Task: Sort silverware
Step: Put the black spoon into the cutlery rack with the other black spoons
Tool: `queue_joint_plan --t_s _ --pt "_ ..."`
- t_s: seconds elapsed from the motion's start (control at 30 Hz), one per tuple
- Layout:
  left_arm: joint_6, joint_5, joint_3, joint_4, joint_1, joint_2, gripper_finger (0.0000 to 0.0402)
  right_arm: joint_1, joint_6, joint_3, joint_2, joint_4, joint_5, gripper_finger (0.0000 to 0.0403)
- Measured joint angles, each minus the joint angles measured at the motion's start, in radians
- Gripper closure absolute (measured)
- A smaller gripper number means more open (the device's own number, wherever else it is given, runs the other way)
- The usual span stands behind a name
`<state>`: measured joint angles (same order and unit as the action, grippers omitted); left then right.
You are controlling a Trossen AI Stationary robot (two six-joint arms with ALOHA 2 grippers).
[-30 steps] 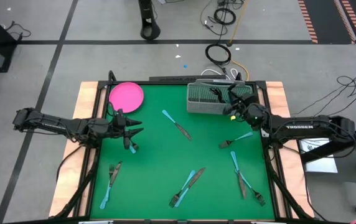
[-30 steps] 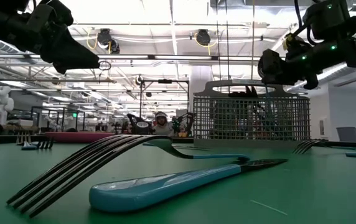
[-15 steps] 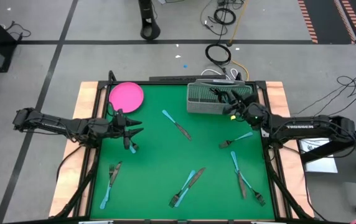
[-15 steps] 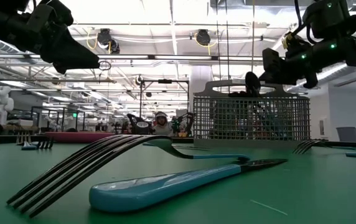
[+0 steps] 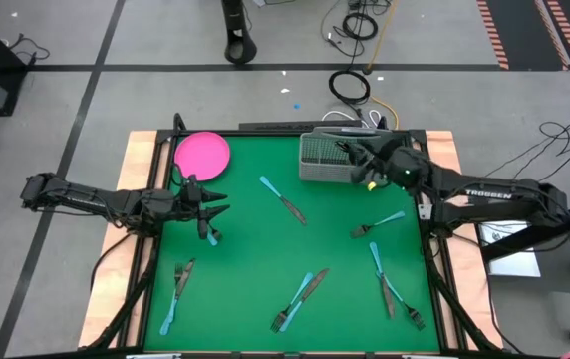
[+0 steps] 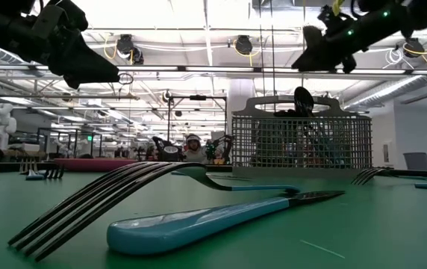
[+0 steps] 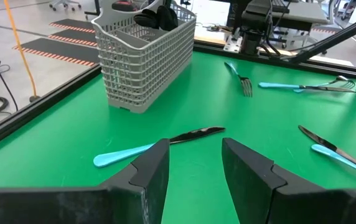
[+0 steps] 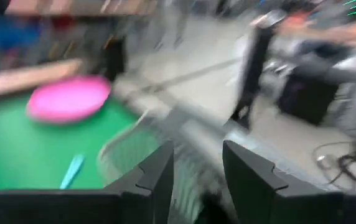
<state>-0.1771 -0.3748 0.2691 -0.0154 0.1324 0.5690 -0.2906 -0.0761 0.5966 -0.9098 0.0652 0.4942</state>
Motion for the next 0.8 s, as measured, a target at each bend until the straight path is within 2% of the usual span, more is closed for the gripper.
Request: queue_joint_plan --t_s 0.07,0.17,0.33,0.63,0.8 --pt "0.0 0.0 0.0 0.0 0.0 0.0 0.0252 0.0 0.017 0.04 -0.019 -0.108 -0.089 0.0276" --pt "0.0 0.0 0.0 0.0 0.0 0.0 0.0252 0.001 0.014 0.067 -0.044 -0.151 -0.134 0.0293" --pt "-0.001 0.0 0.0 -0.002 0.0 0.0 0.0252 -0.018 0.044 0.068 -0.072 -0.152 -0.125 0.0387" --pt "-0.002 0.0 0.0 -0.002 0.0 0.0 0.0252 -0.119 -0.015 0.068 -0.123 -0.221 0.059 0.0402" --pt "-0.001 0.0 0.0 -0.002 0.0 0.0 0.0252 -0.132 -0.011 0.068 -0.121 -0.196 0.051 0.0403"
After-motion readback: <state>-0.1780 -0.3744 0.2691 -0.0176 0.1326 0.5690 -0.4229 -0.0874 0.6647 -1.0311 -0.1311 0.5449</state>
